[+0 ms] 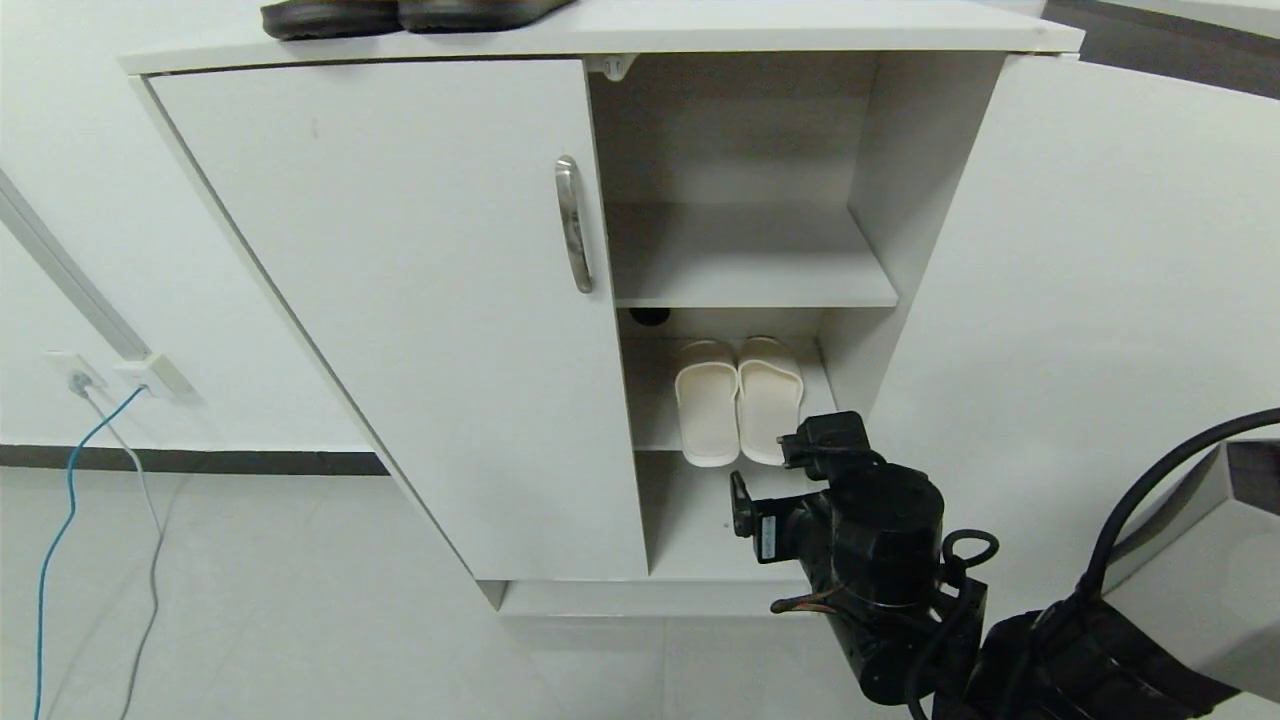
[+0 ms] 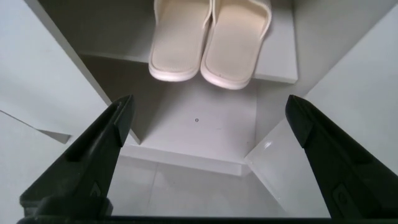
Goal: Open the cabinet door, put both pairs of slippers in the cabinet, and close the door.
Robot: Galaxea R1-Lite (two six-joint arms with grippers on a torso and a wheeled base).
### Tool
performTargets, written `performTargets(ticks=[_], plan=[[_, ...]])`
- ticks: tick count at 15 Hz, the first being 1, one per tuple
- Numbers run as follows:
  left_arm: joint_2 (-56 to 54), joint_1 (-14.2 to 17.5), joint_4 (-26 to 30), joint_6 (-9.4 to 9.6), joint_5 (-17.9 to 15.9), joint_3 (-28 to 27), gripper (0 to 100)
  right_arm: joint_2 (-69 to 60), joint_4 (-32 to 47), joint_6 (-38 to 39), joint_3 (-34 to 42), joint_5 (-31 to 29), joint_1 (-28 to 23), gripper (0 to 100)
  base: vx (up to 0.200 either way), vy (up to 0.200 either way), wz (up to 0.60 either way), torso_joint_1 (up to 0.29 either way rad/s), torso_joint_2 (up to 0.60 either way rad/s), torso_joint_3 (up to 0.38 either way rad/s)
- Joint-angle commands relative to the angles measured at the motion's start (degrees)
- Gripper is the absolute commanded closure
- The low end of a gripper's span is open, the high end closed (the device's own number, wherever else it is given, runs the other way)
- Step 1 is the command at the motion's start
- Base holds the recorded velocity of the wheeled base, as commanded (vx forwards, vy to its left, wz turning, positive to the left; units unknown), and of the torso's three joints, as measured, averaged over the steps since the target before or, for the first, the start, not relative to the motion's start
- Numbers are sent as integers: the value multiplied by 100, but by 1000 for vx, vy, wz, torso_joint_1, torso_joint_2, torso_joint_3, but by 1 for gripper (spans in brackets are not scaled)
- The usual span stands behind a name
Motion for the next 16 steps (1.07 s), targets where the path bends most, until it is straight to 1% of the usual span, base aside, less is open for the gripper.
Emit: performTargets(ticks=[1, 8, 13, 16], plan=[[0, 2, -3, 4, -2, 1, 100, 21, -13, 2, 29, 4, -33, 0, 0, 0, 0, 7, 2, 198], [0, 2, -3, -4, -2, 1, 100, -58, -22, 2, 90, -13, -33, 0, 0, 0, 0, 1, 2, 195], [9, 2, -3, -4, -2, 1, 100, -58, -39, 11, 99, -5, -33, 0, 0, 0, 0, -1, 1, 29], [9, 2, -3, -4, -2, 1, 100, -58, -127, 2, 196, 4, -16, 0, 0, 200, 0, 4, 2, 2]])
